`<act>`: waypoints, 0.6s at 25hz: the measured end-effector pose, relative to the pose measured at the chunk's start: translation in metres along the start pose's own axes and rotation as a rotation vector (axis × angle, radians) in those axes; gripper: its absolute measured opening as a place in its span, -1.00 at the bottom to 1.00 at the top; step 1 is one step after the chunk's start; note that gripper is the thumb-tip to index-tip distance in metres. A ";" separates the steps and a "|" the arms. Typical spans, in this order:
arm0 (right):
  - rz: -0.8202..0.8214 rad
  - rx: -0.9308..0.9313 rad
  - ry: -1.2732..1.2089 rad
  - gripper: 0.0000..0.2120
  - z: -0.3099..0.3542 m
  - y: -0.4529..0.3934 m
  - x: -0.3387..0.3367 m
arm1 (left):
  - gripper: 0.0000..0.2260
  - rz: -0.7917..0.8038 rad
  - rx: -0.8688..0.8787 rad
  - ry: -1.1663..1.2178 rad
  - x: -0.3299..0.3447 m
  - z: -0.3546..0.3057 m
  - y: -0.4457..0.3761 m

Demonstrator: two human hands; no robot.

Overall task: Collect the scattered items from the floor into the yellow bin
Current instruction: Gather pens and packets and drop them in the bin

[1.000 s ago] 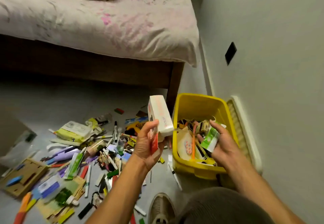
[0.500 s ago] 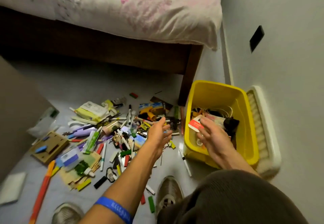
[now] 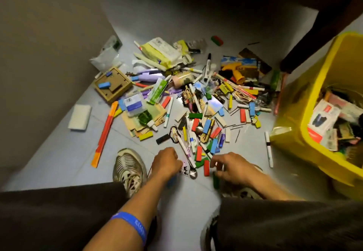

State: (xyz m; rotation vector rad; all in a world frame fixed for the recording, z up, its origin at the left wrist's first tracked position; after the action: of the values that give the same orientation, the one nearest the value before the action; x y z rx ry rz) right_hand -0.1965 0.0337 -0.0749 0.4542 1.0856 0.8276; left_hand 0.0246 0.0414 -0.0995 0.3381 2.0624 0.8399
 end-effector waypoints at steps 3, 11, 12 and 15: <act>0.057 -0.271 0.330 -0.72 -0.014 -0.008 0.037 | -0.76 0.105 0.094 -0.157 0.035 0.029 0.015; -0.220 -0.274 0.272 -0.84 -0.020 -0.022 0.060 | -0.90 -0.098 0.068 0.088 0.044 0.039 0.007; -0.239 -0.172 0.156 -0.84 -0.021 -0.021 0.056 | -0.91 -0.131 0.053 0.104 0.043 0.036 0.005; -0.220 0.063 -0.085 -0.77 -0.017 -0.025 0.061 | -0.87 -0.122 0.040 0.003 0.053 0.022 0.007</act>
State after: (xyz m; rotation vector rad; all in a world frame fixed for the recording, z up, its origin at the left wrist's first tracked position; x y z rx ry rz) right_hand -0.1897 0.0643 -0.1351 0.4108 1.0640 0.5769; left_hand 0.0105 0.0838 -0.1368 0.2301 2.0819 0.7264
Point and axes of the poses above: each hand's wrist, its own y-axis away from the middle knuckle, its own x-axis out of the palm, z = x × y, the point moved 3 cm from there along -y, towards the middle knuckle, and after that the axes turned 8 degrees about x, right-handed, at the moved point
